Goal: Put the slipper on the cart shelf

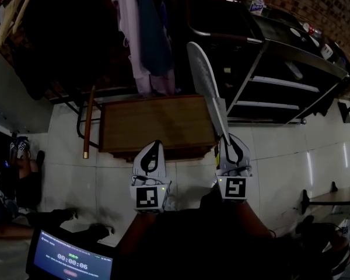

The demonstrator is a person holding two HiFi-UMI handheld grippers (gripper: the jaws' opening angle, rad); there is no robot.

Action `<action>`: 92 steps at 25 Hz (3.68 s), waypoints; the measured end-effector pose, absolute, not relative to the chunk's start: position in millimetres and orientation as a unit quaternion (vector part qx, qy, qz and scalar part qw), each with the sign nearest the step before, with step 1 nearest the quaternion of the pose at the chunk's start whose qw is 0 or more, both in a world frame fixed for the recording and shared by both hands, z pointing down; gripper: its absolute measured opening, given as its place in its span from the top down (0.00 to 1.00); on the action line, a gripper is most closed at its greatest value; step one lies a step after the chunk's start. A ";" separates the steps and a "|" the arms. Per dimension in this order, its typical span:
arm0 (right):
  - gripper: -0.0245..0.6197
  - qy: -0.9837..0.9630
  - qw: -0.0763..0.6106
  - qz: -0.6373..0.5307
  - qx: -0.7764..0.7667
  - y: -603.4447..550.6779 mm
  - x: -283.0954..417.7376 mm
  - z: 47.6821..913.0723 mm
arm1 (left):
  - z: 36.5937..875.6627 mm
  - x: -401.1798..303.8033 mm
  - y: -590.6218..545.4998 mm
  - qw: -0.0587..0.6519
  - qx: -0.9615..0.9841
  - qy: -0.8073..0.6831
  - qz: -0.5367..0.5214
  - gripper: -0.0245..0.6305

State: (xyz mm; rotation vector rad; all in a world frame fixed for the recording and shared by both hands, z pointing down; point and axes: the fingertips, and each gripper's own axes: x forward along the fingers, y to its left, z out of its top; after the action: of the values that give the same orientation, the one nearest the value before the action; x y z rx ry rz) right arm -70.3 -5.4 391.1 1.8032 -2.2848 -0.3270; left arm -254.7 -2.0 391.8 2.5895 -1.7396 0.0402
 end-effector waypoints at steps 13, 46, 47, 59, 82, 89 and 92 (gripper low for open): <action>0.91 -0.758 0.148 -0.101 0.627 -17.2 25.9 411.8 | 397.2 -163.0 -26.4 0.008 0.841 -0.539 0.040 0.94; 0.91 -0.744 0.143 0.150 0.635 -178.1 347.8 515.0 | 388.3 119.0 -166.2 0.002 0.834 -0.550 0.045 0.94; 0.91 -0.744 0.133 0.168 0.633 -187.6 349.2 518.5 | 387.4 119.4 -170.6 -0.002 0.833 -0.552 0.047 0.94; 0.91 -0.732 -0.015 0.393 0.557 -305.9 346.3 551.1 | 391.3 88.4 -193.0 -0.015 0.797 -0.600 0.070 0.94; 0.66 -0.602 -0.208 0.559 0.531 -377.6 358.4 597.4 | 393.5 79.0 -172.9 -0.012 0.789 -0.611 0.064 0.94; 0.66 -0.714 -0.102 0.428 0.545 -310.2 355.4 547.1 | 386.7 99.7 -170.4 -0.009 0.807 -0.589 0.045 0.94; 0.73 -0.791 -0.020 0.281 0.543 -274.0 341.5 498.9 | 386.4 109.7 -171.7 -0.012 0.816 -0.577 0.034 0.94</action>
State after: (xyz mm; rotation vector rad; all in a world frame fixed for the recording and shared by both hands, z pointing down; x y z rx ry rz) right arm 341.5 -274.0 498.9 1.7265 -2.5183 0.8927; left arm 109.7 -171.7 386.4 2.5827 -1.8283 0.1088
